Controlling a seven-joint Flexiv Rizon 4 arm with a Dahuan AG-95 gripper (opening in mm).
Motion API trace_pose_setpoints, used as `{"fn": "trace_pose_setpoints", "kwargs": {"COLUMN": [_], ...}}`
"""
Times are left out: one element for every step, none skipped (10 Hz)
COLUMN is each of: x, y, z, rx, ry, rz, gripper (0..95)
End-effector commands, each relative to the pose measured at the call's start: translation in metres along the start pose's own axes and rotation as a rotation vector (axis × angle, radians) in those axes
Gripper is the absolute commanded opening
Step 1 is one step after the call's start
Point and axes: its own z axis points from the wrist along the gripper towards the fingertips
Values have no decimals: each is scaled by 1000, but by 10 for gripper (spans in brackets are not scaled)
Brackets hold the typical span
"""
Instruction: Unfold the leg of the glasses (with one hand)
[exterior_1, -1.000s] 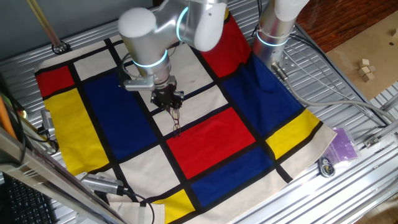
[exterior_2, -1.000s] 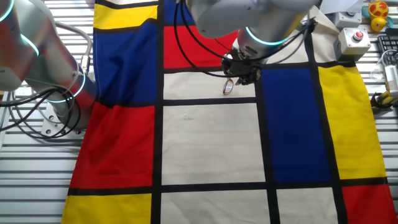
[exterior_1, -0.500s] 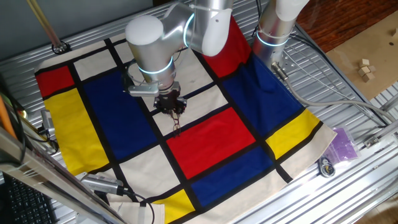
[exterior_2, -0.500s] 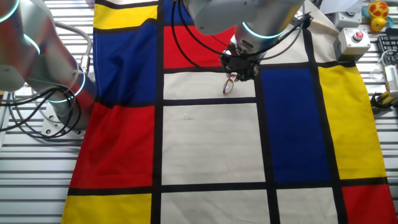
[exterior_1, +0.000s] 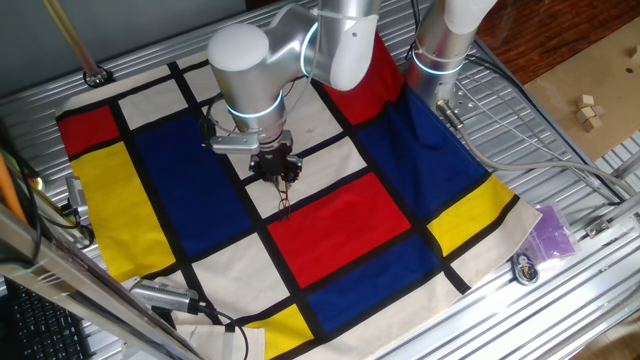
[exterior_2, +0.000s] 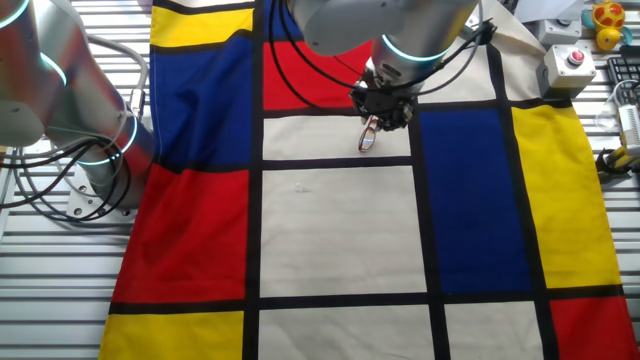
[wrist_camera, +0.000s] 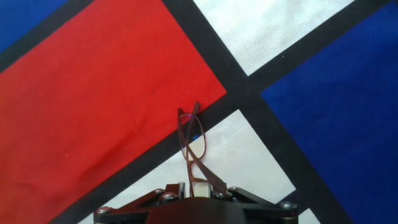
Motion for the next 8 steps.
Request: {"fn": "trace_pose_setpoints", "kwargs": {"x": [1,1,2,3,4,4,4,3], "y": [1,1,1,2,1,1,1,1], "z": [2,2,4,6,7,9,10,11], "rx": [8,12,13,16,17,18,21,22], "ry": [-4,0,0,-3,-3,-5,-5,-5], "rz": [1,2,1,1,1,1,1,3], "gripper": [190,190,190,190,190,190,190,190]}}
